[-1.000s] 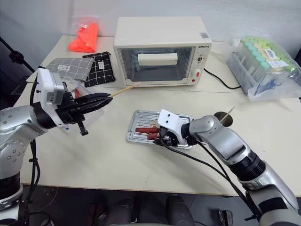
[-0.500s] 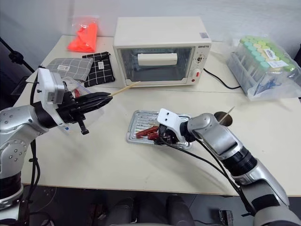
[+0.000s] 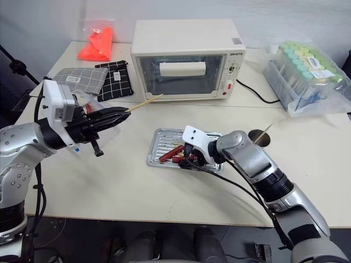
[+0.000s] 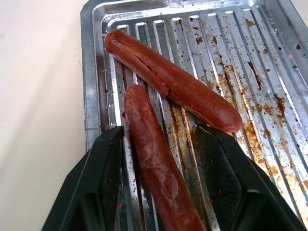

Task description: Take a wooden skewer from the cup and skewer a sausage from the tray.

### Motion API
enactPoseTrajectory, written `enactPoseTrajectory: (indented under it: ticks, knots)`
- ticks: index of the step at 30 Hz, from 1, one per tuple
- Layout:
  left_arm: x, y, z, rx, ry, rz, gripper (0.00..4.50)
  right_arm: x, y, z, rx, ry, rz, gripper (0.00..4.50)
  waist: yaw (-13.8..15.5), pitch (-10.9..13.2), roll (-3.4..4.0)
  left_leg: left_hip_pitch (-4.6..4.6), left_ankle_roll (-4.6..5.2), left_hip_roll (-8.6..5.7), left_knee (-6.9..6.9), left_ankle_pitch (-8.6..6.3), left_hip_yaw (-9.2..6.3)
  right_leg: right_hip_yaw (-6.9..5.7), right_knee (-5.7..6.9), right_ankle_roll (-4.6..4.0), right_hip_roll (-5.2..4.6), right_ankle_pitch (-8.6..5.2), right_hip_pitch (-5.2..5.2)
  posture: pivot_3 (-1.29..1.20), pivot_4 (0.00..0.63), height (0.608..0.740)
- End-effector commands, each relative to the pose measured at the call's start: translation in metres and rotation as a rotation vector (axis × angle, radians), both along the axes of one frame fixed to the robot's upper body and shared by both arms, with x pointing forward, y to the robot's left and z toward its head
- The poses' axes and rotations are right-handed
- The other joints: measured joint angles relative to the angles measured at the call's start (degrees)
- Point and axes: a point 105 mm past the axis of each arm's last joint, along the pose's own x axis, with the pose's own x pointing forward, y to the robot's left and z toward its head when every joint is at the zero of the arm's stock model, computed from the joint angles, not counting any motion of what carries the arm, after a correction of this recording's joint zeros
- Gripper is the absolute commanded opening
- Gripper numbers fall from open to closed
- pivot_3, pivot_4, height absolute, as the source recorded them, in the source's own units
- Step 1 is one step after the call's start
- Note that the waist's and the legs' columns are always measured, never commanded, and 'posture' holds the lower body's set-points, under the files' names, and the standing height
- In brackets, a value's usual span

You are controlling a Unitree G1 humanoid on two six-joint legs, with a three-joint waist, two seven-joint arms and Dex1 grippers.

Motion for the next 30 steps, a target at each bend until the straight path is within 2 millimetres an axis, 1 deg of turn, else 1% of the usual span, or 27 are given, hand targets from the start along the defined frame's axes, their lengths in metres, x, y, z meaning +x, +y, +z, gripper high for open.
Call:
enactPoseTrajectory:
  ticks: [1,6,9,12,13,18,20,24,25,30]
  knots:
    - [-0.004,-0.003,0.007,0.013,-0.048,-0.015,0.0,-0.001,0.0,0.001,0.015,-0.016,-0.004,1.56,-0.02,0.0,0.0,0.0,0.0,0.0,0.0,0.0,0.0,0.0,0.0,0.0,0.0,0.0,0.0,0.0,0.15,0.74]
    - [-0.002,-0.004,0.008,0.012,-0.049,-0.02,0.0,-0.001,-0.001,0.0,0.019,-0.014,-0.014,1.56,-0.05,0.0,0.0,0.0,0.0,0.0,0.02,0.0,0.0,-0.01,0.28,0.0,0.0,0.0,0.0,0.0,0.15,0.74]
    - [-0.001,-0.005,0.008,0.014,-0.049,-0.026,0.0,-0.002,-0.001,-0.001,0.024,-0.009,-0.015,1.02,-0.05,0.0,0.0,0.0,0.0,0.0,0.02,0.0,0.0,0.0,0.27,0.0,0.0,0.0,0.0,0.0,0.15,0.74]
    - [-0.001,-0.005,0.008,0.015,-0.049,-0.03,0.0,-0.002,-0.002,-0.002,0.02,-0.013,-0.022,0.29,-0.1,0.0,0.0,0.0,0.0,0.0,0.03,0.0,0.0,0.0,0.29,0.0,0.0,0.0,0.0,0.0,0.15,0.74]
    - [-0.001,-0.005,0.008,0.015,-0.05,-0.031,0.0,-0.001,-0.003,-0.002,0.019,-0.014,-0.025,0.23,-0.1,0.0,0.0,0.01,-0.01,0.0,0.03,0.0,0.0,0.0,0.3,0.0,0.0,0.0,0.0,0.0,0.15,0.74]
    - [0.0,-0.007,0.006,0.024,-0.044,-0.052,0.0,-0.002,-0.005,0.002,0.023,-0.016,-0.031,0.23,-0.09,0.0,-0.01,0.01,0.0,-0.01,0.06,0.0,0.0,0.0,0.33,0.0,0.0,0.0,0.0,0.0,0.15,0.74]
    - [0.0,-0.007,0.005,0.039,-0.039,-0.067,0.0,-0.003,-0.005,0.01,0.036,-0.015,-0.025,0.23,-0.1,0.0,-0.01,0.01,0.0,-0.01,0.06,0.0,0.0,0.0,0.34,0.0,0.0,0.0,0.0,0.0,0.15,0.74]
    - [0.002,-0.002,0.003,0.08,-0.023,-0.098,0.0,-0.011,-0.009,0.04,0.066,0.007,-0.001,0.23,-0.11,0.0,-0.01,0.0,-0.01,-0.01,0.06,0.0,0.0,0.0,0.35,0.0,0.01,0.0,-0.01,0.0,0.15,0.74]
    - [0.003,-0.001,0.003,0.088,-0.02,-0.105,0.0,-0.013,-0.01,0.045,0.065,0.009,0.005,0.23,-0.14,0.0,0.0,0.0,-0.01,-0.01,0.08,0.0,0.0,0.0,0.36,0.0,0.0,0.0,-0.01,0.0,0.15,0.74]
    - [0.002,0.007,-0.001,0.201,0.012,-0.19,0.0,-0.031,-0.029,0.084,0.014,0.016,0.093,0.23,-0.19,0.0,0.0,0.0,0.09,-0.01,0.04,-0.06,0.0,-0.04,0.13,-0.01,0.0,0.0,-0.02,0.0,0.15,0.74]
